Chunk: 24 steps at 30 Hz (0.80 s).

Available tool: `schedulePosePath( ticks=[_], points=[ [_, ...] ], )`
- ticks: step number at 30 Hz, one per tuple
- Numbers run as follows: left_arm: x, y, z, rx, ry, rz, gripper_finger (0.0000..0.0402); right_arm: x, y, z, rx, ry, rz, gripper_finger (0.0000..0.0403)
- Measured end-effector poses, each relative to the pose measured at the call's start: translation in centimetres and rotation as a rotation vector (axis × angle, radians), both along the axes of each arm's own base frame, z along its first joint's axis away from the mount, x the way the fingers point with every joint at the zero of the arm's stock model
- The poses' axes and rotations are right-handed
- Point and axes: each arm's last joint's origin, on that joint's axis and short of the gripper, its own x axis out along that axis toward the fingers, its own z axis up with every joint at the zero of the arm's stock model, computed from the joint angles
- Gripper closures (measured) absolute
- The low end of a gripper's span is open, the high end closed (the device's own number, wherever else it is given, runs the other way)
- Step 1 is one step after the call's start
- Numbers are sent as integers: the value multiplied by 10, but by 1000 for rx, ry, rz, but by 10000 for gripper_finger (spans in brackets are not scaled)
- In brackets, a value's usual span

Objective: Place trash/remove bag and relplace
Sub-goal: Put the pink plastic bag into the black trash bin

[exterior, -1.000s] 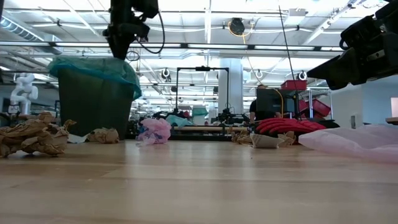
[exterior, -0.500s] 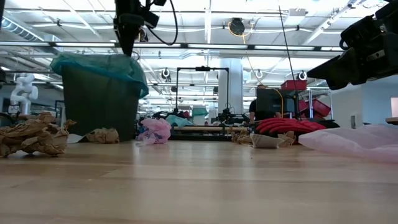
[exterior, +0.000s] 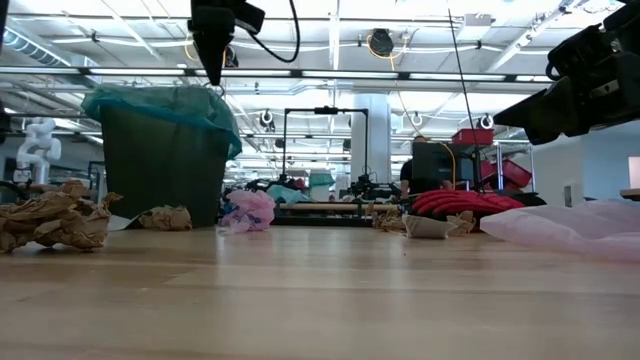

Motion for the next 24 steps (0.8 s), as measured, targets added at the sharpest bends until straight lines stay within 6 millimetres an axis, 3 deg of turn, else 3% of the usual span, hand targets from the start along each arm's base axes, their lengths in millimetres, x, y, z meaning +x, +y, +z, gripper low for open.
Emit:
schedulePosePath(
  ticks=[10,17,24],
  points=[
    [39,0,-20,-16,-57,-79,210,0,0,0,-12,2,1,403],
    [70,9,-63,-68,99,-149,210,0,0,0,-277,36,36,403],
    [99,22,-117,-78,290,-242,210,0,0,0,-306,39,39,403]
  ],
)
